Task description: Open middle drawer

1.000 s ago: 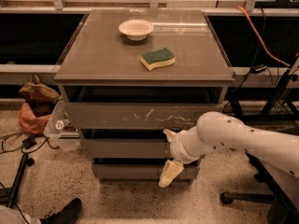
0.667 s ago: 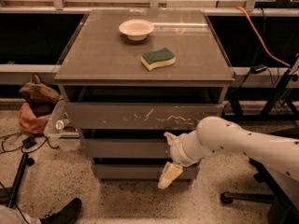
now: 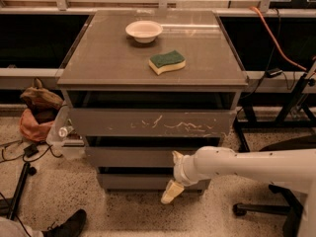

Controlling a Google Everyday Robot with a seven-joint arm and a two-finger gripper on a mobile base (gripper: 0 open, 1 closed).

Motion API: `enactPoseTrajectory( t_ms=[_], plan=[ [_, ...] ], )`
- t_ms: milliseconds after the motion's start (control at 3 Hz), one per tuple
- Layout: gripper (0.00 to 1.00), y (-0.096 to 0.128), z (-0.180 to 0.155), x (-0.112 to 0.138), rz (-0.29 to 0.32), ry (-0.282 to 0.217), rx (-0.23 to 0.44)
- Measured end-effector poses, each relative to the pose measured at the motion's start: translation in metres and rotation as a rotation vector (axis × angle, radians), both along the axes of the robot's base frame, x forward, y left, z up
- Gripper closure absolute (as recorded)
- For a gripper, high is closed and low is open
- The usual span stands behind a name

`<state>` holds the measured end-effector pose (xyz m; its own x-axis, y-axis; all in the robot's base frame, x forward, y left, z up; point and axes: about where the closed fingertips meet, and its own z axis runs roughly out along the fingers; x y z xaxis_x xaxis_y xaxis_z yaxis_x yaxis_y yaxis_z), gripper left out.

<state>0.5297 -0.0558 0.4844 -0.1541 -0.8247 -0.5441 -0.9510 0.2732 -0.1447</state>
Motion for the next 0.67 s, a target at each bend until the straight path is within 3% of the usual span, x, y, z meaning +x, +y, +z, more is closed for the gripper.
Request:
enactPoseTrajectory(
  t_ms=[333, 667],
  plan=[
    [0.0, 0.0032, 0.0049, 0.0221, -0.038, -0.069, 0.016],
    [0.0, 0.0033, 0.005, 0.0221, -0.038, -0.069, 0.016]
  ],
)
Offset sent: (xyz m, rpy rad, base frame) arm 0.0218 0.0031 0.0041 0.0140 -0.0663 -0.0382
